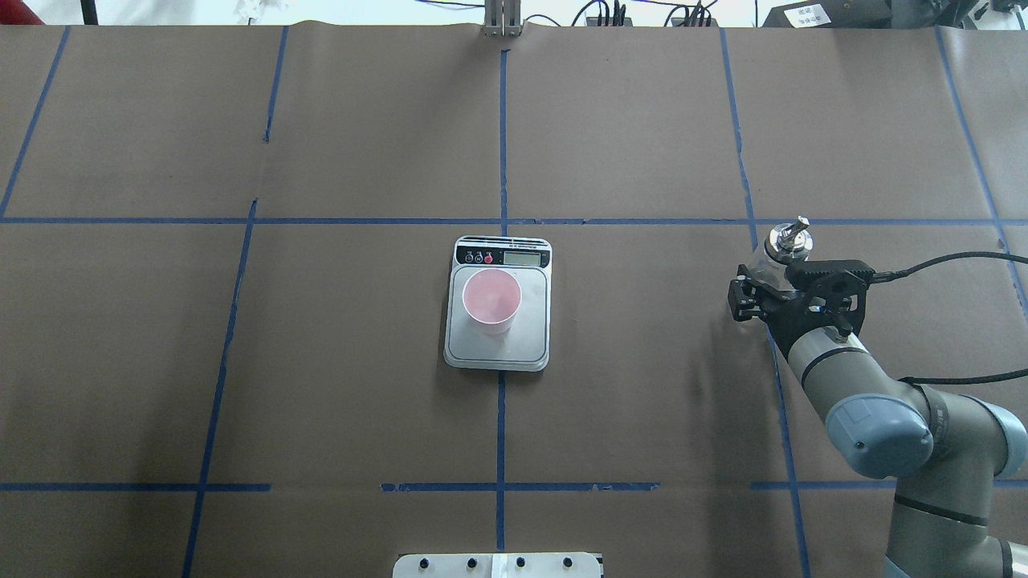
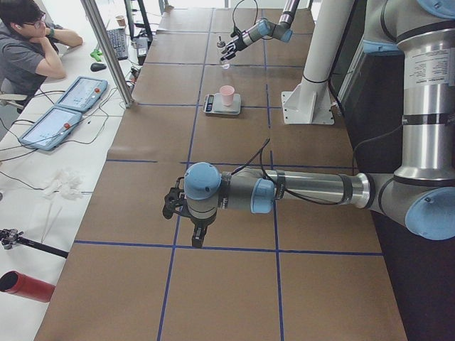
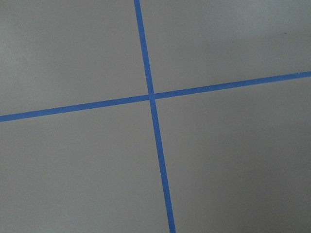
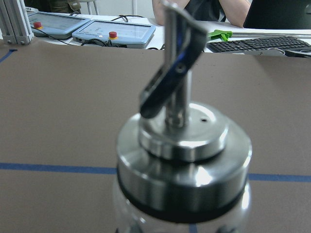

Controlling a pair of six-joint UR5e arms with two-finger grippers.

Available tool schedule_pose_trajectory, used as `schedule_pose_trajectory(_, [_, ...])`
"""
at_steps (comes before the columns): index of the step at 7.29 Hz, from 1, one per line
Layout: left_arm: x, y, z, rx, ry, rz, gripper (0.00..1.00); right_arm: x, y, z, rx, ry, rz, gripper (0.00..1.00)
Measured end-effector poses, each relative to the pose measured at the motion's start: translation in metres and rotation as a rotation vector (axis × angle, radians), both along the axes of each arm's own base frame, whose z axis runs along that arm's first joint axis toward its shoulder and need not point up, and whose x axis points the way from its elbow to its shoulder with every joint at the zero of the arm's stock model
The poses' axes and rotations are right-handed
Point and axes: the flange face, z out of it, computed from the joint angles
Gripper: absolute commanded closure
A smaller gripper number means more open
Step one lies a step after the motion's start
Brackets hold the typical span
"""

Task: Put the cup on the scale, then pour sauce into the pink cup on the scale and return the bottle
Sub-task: 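Lower the dispenser to its original spot with the right gripper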

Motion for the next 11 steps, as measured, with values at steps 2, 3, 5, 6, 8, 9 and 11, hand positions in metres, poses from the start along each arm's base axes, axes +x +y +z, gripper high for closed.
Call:
schedule_pose_trajectory(2, [0.0, 0.0, 0.0, 0.0, 0.0, 0.0, 0.0, 0.0, 0.0, 0.0, 0.0, -0.005, 0.007, 0.0])
schedule_pose_trajectory(3, [0.0, 0.0, 0.0, 0.0, 0.001, 0.0, 0.0, 0.0, 0.001, 0.0, 0.0, -0.007, 0.01, 0.0])
schedule_pose_trajectory(5, [0.0, 0.0, 0.0, 0.001, 0.001, 0.0, 0.0, 0.0, 0.001, 0.0, 0.0, -0.01, 0.012, 0.0])
schedule_pose_trajectory(6, [0.0, 0.0, -0.001, 0.001, 0.001, 0.0, 0.0, 0.0, 0.001, 0.0, 0.0, -0.01, 0.012, 0.0])
schedule_pose_trajectory(8, [0.0, 0.0, -0.001, 0.001, 0.001, 0.0, 0.0, 0.002, 0.007, 0.005, 0.006, 0.001, 0.011, 0.0])
schedule_pose_trajectory(9, [0.0, 0.0, -0.001, 0.001, 0.001, 0.0, 0.0, 0.001, 0.015, 0.01, 0.016, 0.013, 0.011, 0.0])
schedule_pose_trajectory(11, [0.0, 0.0, -0.001, 0.002, 0.001, 0.001, 0.0, -0.001, 0.037, 0.013, 0.035, 0.012, 0.011, 0.0])
